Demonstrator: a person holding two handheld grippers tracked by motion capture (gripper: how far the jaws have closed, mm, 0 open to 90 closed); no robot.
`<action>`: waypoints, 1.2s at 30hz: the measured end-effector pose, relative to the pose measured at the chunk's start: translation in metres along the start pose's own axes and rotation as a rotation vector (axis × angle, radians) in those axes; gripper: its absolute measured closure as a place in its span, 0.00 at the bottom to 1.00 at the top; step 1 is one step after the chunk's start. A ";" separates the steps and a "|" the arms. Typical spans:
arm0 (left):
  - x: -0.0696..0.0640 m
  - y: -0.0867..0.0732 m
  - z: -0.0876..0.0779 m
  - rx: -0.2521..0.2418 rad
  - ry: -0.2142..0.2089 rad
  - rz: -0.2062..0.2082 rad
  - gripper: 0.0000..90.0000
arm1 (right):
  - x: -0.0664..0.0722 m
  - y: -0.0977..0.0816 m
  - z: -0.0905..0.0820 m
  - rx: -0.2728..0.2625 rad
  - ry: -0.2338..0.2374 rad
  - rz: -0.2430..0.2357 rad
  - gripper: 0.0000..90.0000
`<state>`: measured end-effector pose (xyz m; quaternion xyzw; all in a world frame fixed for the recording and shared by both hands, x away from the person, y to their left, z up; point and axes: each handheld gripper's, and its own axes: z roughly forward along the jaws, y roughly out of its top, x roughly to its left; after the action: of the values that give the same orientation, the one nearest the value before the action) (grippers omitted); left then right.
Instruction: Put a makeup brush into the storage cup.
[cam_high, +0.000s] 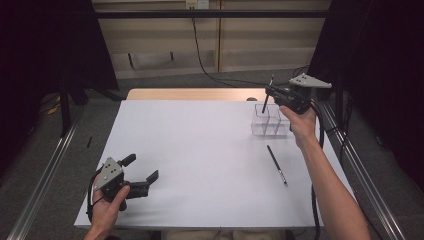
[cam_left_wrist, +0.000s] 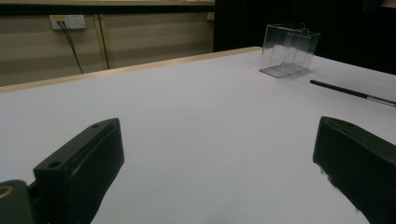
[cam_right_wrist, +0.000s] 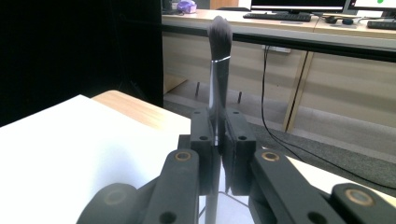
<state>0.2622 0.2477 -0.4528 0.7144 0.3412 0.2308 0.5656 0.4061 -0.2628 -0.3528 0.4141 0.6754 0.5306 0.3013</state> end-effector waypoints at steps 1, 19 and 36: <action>0.000 0.000 0.000 0.000 -0.002 -0.001 0.02 | 0.000 -0.001 0.001 0.000 0.000 0.002 0.93; 0.003 0.000 0.000 0.005 -0.002 -0.010 0.02 | -0.006 -0.021 0.007 0.038 -0.016 0.032 0.93; 0.003 0.000 0.000 0.002 0.006 -0.015 0.02 | -0.008 -0.040 0.015 0.070 -0.017 0.052 0.93</action>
<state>0.2644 0.2499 -0.4534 0.7119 0.3483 0.2283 0.5655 0.4134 -0.2662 -0.3955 0.4463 0.6798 0.5109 0.2786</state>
